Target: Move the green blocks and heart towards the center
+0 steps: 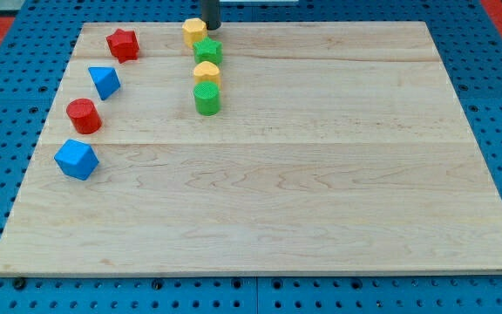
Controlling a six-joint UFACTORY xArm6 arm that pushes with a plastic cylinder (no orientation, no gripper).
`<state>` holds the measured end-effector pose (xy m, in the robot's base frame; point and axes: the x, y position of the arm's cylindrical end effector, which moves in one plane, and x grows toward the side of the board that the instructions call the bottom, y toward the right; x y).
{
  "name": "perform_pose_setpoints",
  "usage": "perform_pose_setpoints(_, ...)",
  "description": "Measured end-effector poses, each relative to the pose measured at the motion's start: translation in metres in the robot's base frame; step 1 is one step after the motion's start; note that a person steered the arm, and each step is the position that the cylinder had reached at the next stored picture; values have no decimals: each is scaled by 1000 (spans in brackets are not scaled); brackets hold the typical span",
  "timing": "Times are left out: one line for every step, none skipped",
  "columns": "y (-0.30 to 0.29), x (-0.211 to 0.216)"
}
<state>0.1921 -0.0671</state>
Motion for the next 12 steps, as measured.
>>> perform_pose_setpoints(-25, 2)
perform_pose_setpoints(-33, 48)
perform_pose_setpoints(24, 76)
perform_pose_setpoints(31, 86)
perform_pose_setpoints(88, 107)
perform_pose_setpoints(152, 163)
perform_pose_setpoints(128, 108)
perform_pose_setpoints(35, 109)
perform_pose_setpoints(78, 155)
perform_pose_setpoints(78, 153)
perform_pose_setpoints(61, 97)
perform_pose_setpoints(-32, 95)
